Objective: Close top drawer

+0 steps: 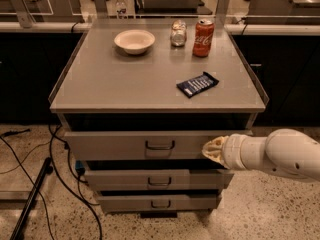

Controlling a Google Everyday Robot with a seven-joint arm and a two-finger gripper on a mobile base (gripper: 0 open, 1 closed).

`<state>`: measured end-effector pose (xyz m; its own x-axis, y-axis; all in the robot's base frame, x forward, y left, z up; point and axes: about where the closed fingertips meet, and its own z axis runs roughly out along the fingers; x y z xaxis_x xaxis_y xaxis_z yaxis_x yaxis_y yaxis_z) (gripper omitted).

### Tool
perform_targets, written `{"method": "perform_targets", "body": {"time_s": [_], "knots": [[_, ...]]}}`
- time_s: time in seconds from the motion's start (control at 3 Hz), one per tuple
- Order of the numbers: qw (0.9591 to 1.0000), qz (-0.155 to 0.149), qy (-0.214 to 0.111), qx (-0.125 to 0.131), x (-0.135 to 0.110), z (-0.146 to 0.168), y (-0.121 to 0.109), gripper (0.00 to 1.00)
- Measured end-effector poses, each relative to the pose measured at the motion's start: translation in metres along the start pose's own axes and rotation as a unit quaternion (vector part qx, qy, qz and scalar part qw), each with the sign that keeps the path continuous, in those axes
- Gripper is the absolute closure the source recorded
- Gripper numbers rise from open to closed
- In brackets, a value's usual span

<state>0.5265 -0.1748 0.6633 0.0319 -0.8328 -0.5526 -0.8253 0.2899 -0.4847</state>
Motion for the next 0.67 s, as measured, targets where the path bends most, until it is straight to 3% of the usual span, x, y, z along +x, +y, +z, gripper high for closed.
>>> {"method": "perform_targets", "body": {"time_s": [0.33, 0.67], "knots": [[0.9957, 0.040, 0.012, -0.082, 0.014, -0.038, 0.044, 0.98], [0.9938, 0.038, 0.006, -0.104, 0.009, -0.039, 0.055, 0.75]]}}
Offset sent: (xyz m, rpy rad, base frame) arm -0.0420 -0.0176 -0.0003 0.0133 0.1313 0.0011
